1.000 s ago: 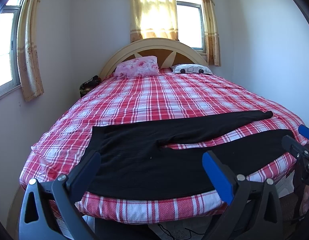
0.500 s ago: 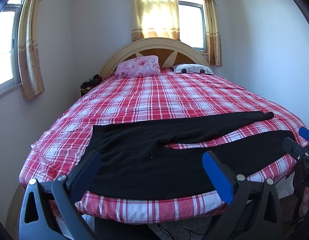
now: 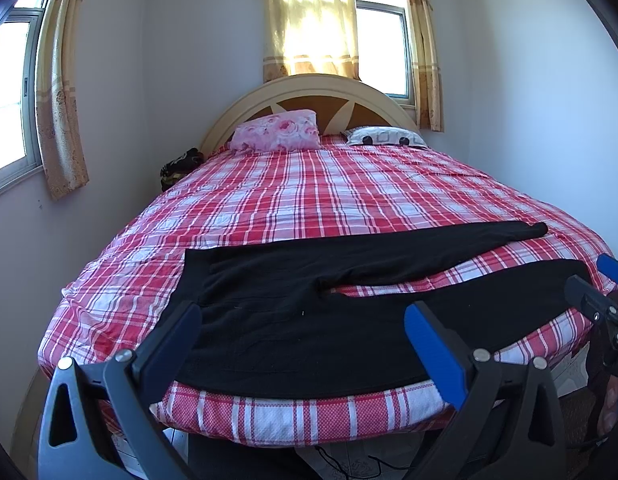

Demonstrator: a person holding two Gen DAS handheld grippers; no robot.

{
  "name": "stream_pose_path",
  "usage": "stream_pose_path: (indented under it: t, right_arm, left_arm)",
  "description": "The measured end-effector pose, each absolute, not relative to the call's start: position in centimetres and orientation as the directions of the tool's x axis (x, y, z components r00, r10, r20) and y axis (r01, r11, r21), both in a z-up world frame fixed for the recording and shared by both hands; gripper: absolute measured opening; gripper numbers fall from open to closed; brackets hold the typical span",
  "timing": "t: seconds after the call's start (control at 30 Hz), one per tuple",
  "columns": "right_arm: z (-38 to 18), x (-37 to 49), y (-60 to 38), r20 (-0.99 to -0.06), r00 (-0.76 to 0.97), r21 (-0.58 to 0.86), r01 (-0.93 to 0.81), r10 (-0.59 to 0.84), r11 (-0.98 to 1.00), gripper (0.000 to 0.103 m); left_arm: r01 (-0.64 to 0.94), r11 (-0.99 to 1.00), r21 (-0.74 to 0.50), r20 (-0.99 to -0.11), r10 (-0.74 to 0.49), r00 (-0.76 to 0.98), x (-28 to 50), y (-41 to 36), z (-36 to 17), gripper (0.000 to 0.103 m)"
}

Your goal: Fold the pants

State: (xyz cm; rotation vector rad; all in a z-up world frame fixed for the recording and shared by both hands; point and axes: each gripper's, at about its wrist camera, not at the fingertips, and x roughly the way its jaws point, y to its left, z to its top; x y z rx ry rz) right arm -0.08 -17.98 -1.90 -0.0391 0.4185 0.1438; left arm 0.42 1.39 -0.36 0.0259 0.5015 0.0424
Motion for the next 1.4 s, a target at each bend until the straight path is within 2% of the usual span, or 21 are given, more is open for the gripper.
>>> stream_pose_path:
  t: [0.93, 1.17, 1.27, 1.4]
  right_arm:
    - [-2.2, 0.1, -17.8, -0.421, 0.897, -0.009, -0.152, 0.134, 0.988, 0.102]
    - [-3.7, 1.3, -18.5, -0.438, 0.884, -0.01, -0.183, 0.161, 0.983, 0.102]
    - [-4.7, 3.3, -20.3, -0.47, 0.868, 0.004, -0.181, 0.162, 0.983, 0.102]
    - [-6.1, 7.9, -25.8, -0.54, 0.829, 0.091, -0.115, 0.146, 0.989, 0.102]
  left_arm:
    - [-0.038, 0.999, 0.037, -0.498, 0.051, 0.866, 0.7, 1.3, -1.3, 0.103]
    - [-0.009, 0.999, 0.048, -0.559, 0.034, 0.829, 3.3, 2.1, -4.0, 0.103]
    - [-0.037, 0.999, 0.03, -0.614, 0.047, 0.788, 5.9, 4.3, -5.7, 0.103]
    - [-0.082, 0.997, 0.011, -0.664, 0.068, 0.745, 9.9, 7.8, -6.9, 0.103]
